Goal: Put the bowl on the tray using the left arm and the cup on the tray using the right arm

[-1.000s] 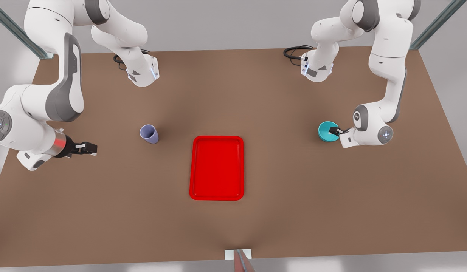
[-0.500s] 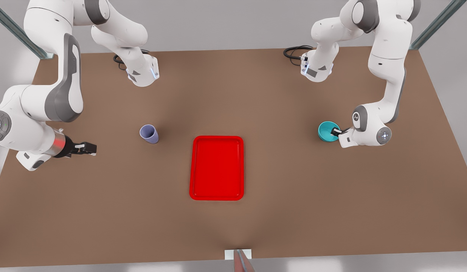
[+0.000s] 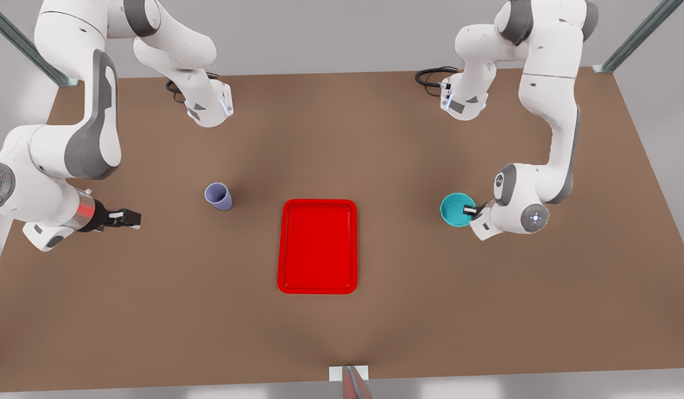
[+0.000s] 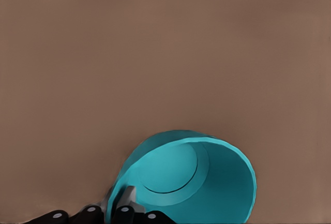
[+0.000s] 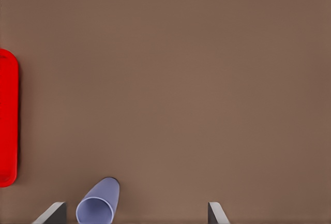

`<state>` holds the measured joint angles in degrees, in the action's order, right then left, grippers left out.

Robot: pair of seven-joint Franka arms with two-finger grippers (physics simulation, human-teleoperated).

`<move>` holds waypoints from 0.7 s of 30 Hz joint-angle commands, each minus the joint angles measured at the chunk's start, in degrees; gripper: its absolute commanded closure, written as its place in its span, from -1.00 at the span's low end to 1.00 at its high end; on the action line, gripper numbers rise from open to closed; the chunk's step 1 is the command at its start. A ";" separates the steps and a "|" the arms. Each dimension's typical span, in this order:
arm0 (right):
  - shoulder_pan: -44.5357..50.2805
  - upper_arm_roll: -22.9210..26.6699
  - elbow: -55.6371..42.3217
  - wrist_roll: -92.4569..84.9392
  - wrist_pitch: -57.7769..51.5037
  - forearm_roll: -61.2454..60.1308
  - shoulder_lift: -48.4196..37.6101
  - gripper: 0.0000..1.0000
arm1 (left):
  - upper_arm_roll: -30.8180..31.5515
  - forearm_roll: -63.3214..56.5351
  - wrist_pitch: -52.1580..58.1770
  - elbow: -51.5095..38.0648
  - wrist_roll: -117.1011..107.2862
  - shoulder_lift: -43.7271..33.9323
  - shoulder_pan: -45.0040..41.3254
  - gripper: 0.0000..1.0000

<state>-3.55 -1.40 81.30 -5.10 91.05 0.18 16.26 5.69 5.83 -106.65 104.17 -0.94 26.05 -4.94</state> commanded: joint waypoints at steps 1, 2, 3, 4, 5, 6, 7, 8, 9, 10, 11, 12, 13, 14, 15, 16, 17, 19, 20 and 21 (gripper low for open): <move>0.03 0.00 0.00 0.00 0.00 0.00 0.00 -1.00 | 0.90 7.61 0.83 -1.68 -1.95 0.84 0.02 0.57; 0.12 -0.09 0.00 0.09 0.00 0.00 0.00 -1.00 | 2.31 7.70 1.09 -5.38 -7.14 2.95 -0.86 0.57; -0.05 -0.09 0.00 -0.09 0.00 0.00 0.00 -1.00 | 2.57 7.70 1.09 -7.84 -11.27 4.35 -2.79 0.57; 0.12 -0.09 0.00 0.00 0.00 0.00 0.00 -1.00 | 2.57 7.79 1.01 -9.77 -15.92 5.50 -5.25 0.57; 0.12 -0.09 0.00 0.09 0.00 0.00 0.00 -1.00 | 2.66 8.32 1.01 -12.05 -21.28 6.81 -7.89 0.57; 0.21 -0.09 0.00 0.00 0.00 0.00 0.00 -1.00 | 2.66 9.02 1.01 -12.76 -27.26 7.17 -10.88 0.57; 0.21 -0.18 0.00 0.09 0.00 0.00 0.00 -1.00 | 2.66 9.63 0.57 -12.85 -31.73 7.34 -13.24 0.57; 0.03 -0.18 0.00 0.00 0.00 0.00 0.00 -1.00 | 2.66 10.69 0.30 -17.58 -38.32 10.15 -16.32 0.57; 0.12 -0.18 0.00 0.00 0.00 0.00 0.00 -1.00 | 2.66 11.65 0.30 -21.98 -44.39 12.70 -18.52 0.57; 0.03 -0.18 0.00 -0.17 0.00 0.00 0.00 -1.00 | 2.66 12.97 0.13 -23.30 -46.86 13.23 -19.05 0.57; -0.14 -0.18 0.00 -0.53 -0.09 -0.09 0.08 -1.00 | 2.66 14.82 -0.14 -24.71 -47.92 14.19 -19.84 0.57; -0.23 -0.09 0.00 -0.53 -0.53 0.00 0.08 -1.00 | 2.66 15.70 -1.80 -26.03 -48.54 15.61 -20.55 0.57; -0.23 0.00 0.00 -0.53 -0.62 0.00 0.17 -1.00 | 2.66 17.10 -4.09 -26.12 -49.07 16.13 -21.34 0.57; -0.14 0.00 0.00 -0.53 -0.62 0.00 0.17 -1.00 | 2.66 18.51 -5.50 -29.19 -50.12 17.80 -21.34 0.57; -0.14 0.00 0.00 -0.53 -0.62 0.00 0.17 -1.00 | 2.66 19.83 -5.67 -31.22 -50.12 19.21 -21.34 0.57; -0.14 0.00 0.00 -0.53 -0.62 0.00 0.17 -1.00 | 2.66 19.92 -8.57 -31.40 -49.77 19.82 -21.34 0.57; -0.23 0.00 0.00 -0.53 -0.62 0.00 0.17 -1.00 | 2.66 20.01 -8.75 -31.40 -49.86 20.44 -21.43 0.57; -0.23 0.00 0.00 -0.53 -0.62 0.00 0.17 -1.00 | 3.89 21.94 -8.84 -31.40 -50.03 20.53 -22.39 0.57; -0.23 0.00 0.00 -0.53 -0.62 0.00 0.17 -1.00 | 3.89 21.94 -9.89 -31.48 -50.03 20.96 -23.45 0.57; -0.23 0.00 0.00 -0.53 -0.62 0.00 0.17 -1.00 | 3.89 21.94 -11.82 -32.45 -50.03 22.28 -24.06 0.57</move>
<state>-3.78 -1.41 81.30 -5.62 90.44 0.15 16.44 9.57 21.80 -118.97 71.24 -51.18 48.87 -29.17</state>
